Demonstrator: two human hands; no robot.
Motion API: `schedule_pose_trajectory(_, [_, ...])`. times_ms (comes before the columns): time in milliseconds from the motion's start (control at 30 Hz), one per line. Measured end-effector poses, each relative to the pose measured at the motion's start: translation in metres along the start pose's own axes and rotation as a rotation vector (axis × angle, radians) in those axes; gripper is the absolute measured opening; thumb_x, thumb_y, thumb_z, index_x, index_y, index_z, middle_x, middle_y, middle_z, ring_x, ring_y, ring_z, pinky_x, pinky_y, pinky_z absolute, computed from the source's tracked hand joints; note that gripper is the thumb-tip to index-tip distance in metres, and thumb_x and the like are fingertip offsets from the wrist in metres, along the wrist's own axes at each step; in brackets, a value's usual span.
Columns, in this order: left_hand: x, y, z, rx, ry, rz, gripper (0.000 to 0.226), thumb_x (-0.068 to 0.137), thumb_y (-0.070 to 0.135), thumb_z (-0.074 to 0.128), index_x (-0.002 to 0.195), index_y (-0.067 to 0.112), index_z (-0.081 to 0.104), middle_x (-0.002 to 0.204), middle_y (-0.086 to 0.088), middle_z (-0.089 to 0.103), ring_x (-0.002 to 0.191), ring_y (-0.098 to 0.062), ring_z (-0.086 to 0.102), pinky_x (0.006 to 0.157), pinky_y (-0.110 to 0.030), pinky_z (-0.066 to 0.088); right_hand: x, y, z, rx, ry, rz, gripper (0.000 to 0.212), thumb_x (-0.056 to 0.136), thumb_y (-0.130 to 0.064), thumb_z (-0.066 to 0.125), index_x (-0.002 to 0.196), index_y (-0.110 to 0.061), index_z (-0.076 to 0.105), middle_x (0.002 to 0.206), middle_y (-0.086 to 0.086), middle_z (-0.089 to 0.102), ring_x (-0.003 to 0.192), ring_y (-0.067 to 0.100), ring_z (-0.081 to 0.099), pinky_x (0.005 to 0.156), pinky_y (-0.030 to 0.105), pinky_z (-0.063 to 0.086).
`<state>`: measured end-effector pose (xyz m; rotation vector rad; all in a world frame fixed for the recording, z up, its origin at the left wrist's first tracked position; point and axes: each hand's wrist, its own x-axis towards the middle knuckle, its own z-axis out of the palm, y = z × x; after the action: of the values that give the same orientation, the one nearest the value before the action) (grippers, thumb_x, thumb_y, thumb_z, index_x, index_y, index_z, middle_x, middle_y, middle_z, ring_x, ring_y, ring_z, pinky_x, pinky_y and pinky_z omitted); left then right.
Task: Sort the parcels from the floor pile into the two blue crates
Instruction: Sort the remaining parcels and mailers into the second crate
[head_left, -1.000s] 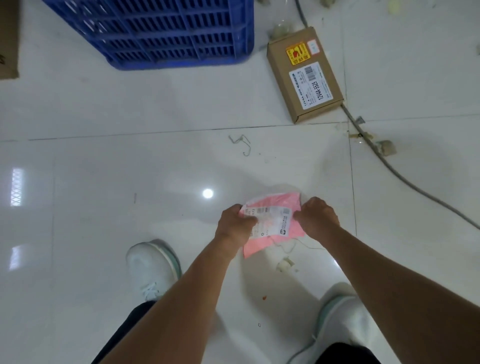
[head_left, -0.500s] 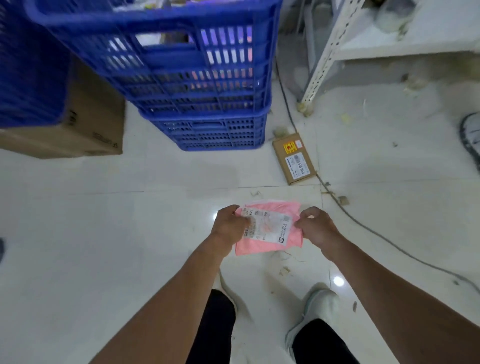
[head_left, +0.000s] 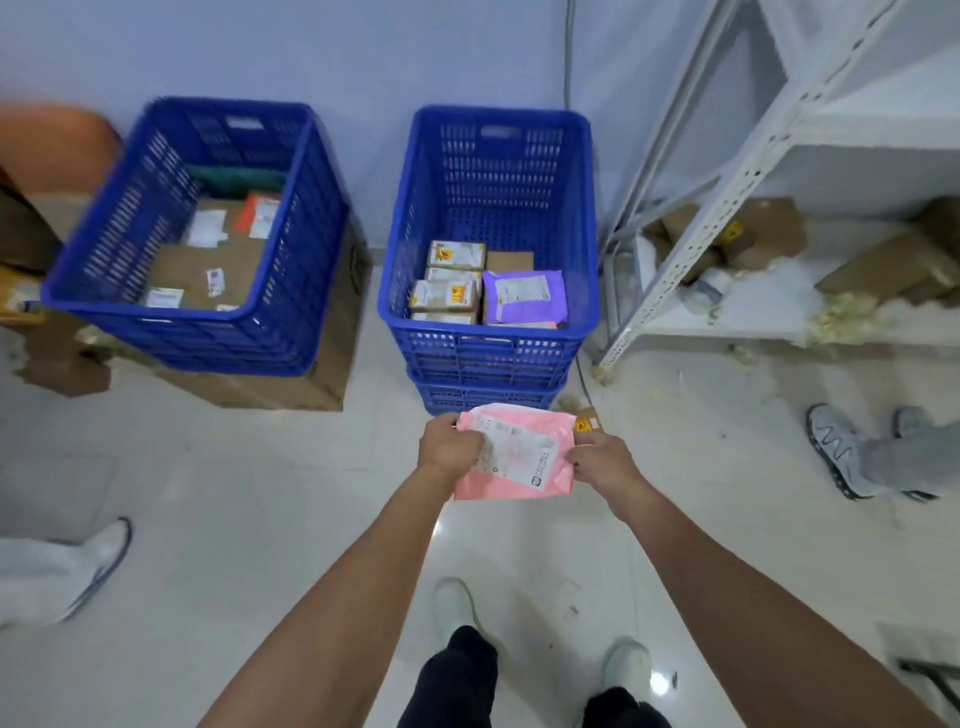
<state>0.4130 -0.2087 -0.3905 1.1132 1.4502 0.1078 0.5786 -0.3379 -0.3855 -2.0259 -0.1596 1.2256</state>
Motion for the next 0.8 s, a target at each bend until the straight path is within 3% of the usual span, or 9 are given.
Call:
schedule_pose_trajectory(67, [-0.007,0.009,-0.027,-0.008,0.030,0.024,0.030,0.062,0.019,0.060,0.091,0.021,0.067,0.095,-0.004,0.074,0.088,-0.029,0.072,0.084,-0.049,0.061,-0.019,-0.024,0.013,-0.002,-0.012,-0.039,0.024,0.082,0.009,0.053,0.081,-0.007,0.071,0.070,0.004,0.067,0.062,0.018,0.061,0.059,0.026,0.053])
schedule_pose_trajectory(167, [-0.026,0.024,-0.061,0.020,0.080,0.058,0.028,0.065,0.019,0.059,0.092,0.017,0.065,0.095,-0.006,0.073,0.089,-0.030,0.071,0.084,-0.048,0.060,-0.037,-0.050,0.031,0.061,-0.016,-0.070,0.022,0.082,0.010,0.053,0.079,-0.002,0.071,0.082,0.014,0.069,0.072,0.025,0.062,0.071,0.038,0.054])
schedule_pose_trajectory(300, [-0.043,0.042,-0.089,0.034,0.120,0.104,0.016,0.081,0.011,0.059,0.096,0.013,0.062,0.100,-0.008,0.069,0.093,-0.029,0.068,0.085,-0.044,0.059,-0.050,-0.078,0.044,0.084,-0.028,-0.095,0.021,0.082,0.008,0.054,0.080,-0.003,0.071,0.078,0.012,0.070,0.068,0.023,0.063,0.067,0.033,0.055])
schedule_pose_trajectory(367, [-0.043,0.054,-0.096,0.026,0.153,0.111,0.011,0.085,0.010,0.058,0.095,0.014,0.059,0.099,-0.005,0.068,0.093,-0.027,0.067,0.080,-0.039,0.058,-0.052,-0.094,0.044,0.068,-0.042,-0.112,0.020,0.084,0.007,0.053,0.078,-0.006,0.068,0.076,0.011,0.066,0.062,0.019,0.060,0.056,0.024,0.052])
schedule_pose_trajectory(433, [-0.035,0.065,-0.101,0.010,0.179,0.123,0.009,0.086,0.011,0.057,0.094,0.014,0.061,0.097,-0.005,0.069,0.092,-0.026,0.068,0.078,-0.038,0.058,-0.045,-0.109,0.042,0.079,-0.024,-0.116,0.016,0.084,0.007,0.054,0.084,-0.003,0.066,0.079,0.016,0.063,0.063,0.021,0.058,0.052,0.022,0.049])
schedule_pose_trajectory(533, [-0.010,0.083,-0.105,-0.018,0.153,0.132,0.012,0.086,0.012,0.056,0.084,0.012,0.068,0.092,-0.010,0.074,0.088,-0.030,0.072,0.080,-0.048,0.062,-0.024,-0.133,0.032,0.113,0.040,-0.141,0.016,0.083,0.007,0.056,0.094,0.011,0.066,0.096,0.031,0.069,0.075,0.025,0.061,0.064,0.032,0.050])
schedule_pose_trajectory(667, [0.009,0.117,-0.099,-0.005,0.128,0.162,0.016,0.091,0.013,0.056,0.087,0.006,0.070,0.089,-0.011,0.075,0.086,-0.030,0.074,0.079,-0.049,0.062,-0.001,-0.165,0.016,0.101,0.001,-0.125,0.023,0.088,0.003,0.055,0.107,0.007,0.068,0.105,0.021,0.072,0.086,0.028,0.068,0.062,0.029,0.056])
schedule_pose_trajectory(800, [0.036,0.159,-0.081,0.002,0.103,0.167,0.011,0.096,0.013,0.061,0.089,0.011,0.068,0.097,-0.007,0.072,0.090,-0.024,0.072,0.080,-0.042,0.063,0.046,-0.197,0.002,0.090,-0.009,-0.116,0.023,0.089,0.001,0.056,0.109,0.006,0.067,0.106,0.020,0.072,0.088,0.026,0.070,0.064,0.030,0.058])
